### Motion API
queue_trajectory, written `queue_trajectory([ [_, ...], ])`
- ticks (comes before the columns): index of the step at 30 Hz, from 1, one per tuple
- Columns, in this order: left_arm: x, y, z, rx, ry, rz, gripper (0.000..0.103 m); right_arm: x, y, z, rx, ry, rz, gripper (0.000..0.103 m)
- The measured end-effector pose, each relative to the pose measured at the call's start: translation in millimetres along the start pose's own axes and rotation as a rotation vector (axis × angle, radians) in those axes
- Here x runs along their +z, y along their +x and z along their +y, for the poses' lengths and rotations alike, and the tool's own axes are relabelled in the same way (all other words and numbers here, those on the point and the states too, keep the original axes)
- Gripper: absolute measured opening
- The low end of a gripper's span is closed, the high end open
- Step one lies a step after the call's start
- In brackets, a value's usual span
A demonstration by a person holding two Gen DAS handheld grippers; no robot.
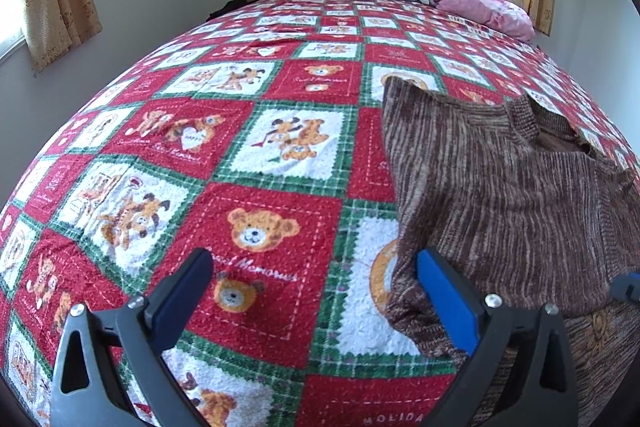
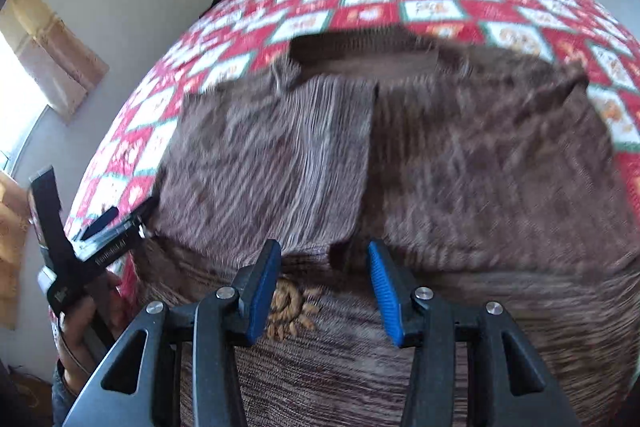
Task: Fold small clothes
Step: 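Grasp the sweater hem with the right tool, then lift the hem with the right tool toward the collar, then lay the held hem over the collar and open the right tool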
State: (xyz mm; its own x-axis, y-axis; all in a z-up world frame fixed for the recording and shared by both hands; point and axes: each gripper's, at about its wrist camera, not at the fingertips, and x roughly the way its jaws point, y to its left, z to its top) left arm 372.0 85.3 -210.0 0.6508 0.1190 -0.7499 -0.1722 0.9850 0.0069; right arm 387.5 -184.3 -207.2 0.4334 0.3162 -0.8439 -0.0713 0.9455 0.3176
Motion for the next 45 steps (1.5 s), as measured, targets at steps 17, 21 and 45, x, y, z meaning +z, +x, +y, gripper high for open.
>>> queue_trajectory([
  [17, -4, -9, -4, -0.015, 0.039, -0.021, 0.103, -2, -4, -2, -0.188, -0.118, -0.074, 0.003],
  [21, -6, -15, -6, -0.050, 0.058, -0.038, 0.103, -3, -3, -7, -0.203, -0.124, -0.080, 0.003],
  [45, -5, -12, -7, -0.092, 0.035, -0.036, 0.103, 84, 22, -6, -0.049, -0.090, -0.133, 0.010],
])
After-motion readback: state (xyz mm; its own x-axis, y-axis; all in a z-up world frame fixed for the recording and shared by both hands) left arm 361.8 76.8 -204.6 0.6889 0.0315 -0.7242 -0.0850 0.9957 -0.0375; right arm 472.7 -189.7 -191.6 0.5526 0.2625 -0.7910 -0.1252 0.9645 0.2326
